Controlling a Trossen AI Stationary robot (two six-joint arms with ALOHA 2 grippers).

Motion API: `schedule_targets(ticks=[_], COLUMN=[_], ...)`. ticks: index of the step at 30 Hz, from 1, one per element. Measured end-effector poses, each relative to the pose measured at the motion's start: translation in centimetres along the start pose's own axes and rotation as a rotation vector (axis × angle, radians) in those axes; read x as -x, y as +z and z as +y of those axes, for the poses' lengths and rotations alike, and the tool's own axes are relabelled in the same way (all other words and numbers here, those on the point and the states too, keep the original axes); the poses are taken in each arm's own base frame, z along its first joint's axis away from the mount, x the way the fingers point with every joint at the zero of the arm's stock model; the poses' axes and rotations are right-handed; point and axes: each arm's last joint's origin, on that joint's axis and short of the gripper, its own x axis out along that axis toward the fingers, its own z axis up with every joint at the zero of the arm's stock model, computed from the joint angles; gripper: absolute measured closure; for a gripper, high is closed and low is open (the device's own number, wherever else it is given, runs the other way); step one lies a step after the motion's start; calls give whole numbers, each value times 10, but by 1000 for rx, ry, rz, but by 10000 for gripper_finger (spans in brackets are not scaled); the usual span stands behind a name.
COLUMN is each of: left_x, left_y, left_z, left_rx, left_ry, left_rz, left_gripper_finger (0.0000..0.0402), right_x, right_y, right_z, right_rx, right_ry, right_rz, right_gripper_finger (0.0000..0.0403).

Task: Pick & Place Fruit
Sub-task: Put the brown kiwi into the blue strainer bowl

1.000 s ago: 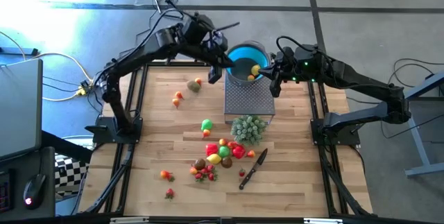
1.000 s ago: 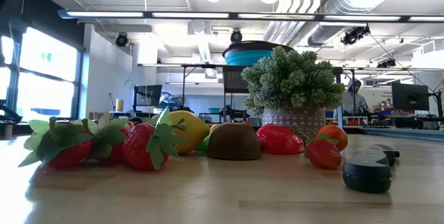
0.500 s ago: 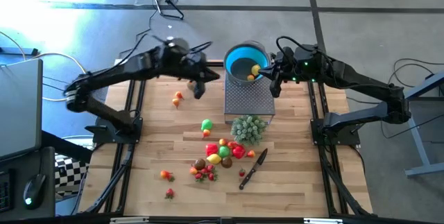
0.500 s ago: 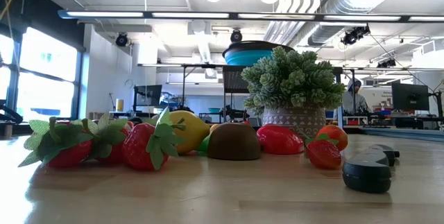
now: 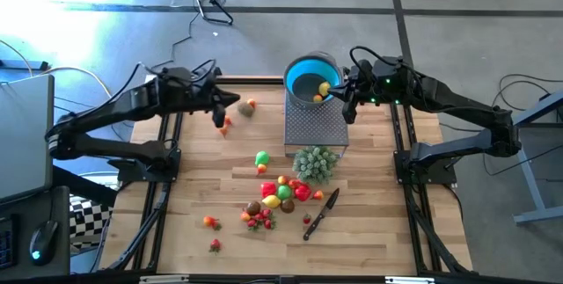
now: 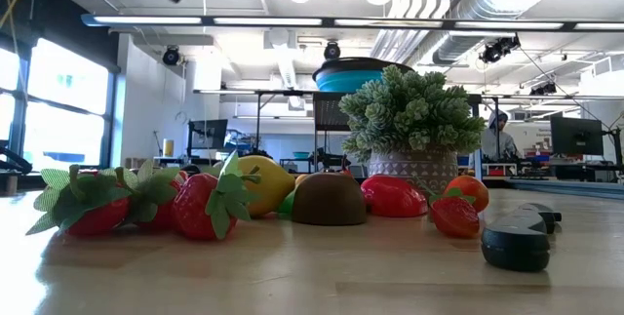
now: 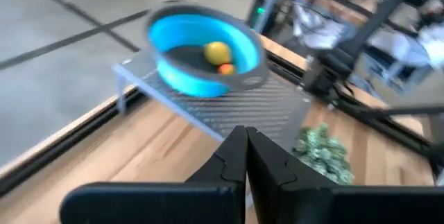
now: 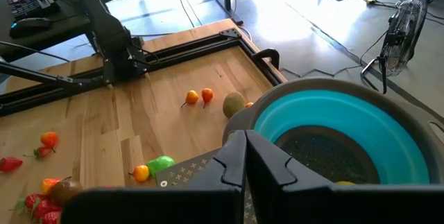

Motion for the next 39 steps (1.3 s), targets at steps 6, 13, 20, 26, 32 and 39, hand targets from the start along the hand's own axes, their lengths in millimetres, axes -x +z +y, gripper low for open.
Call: schedule_targets(ticks=[6, 13, 20, 26, 32, 39], left_x=[15, 18, 18, 18, 13, 6], left_y=[-25, -43, -48, -53, -56, -56], left_z=[13, 20, 22, 25, 26, 25], left_rx=[160, 257, 292, 321, 325, 322], left_ry=[109, 181, 216, 296, 321, 318], left_rz=[48, 166, 202, 239, 275, 288], left_gripper_finger=[401, 401, 401, 401, 401, 401], right_x=[0, 0, 0, 0, 0, 0], right_y=[0, 0, 0, 0, 0, 0], right_z=[0, 0, 0, 0, 0, 0], right_rx=[0, 0, -7, -7, -6, -4], right_ry=[0, 0, 0, 0, 0, 0], right_rz=[0, -1, -1, -1, -1, -1], right_gripper_finger=[401, 401, 401, 401, 401, 401])
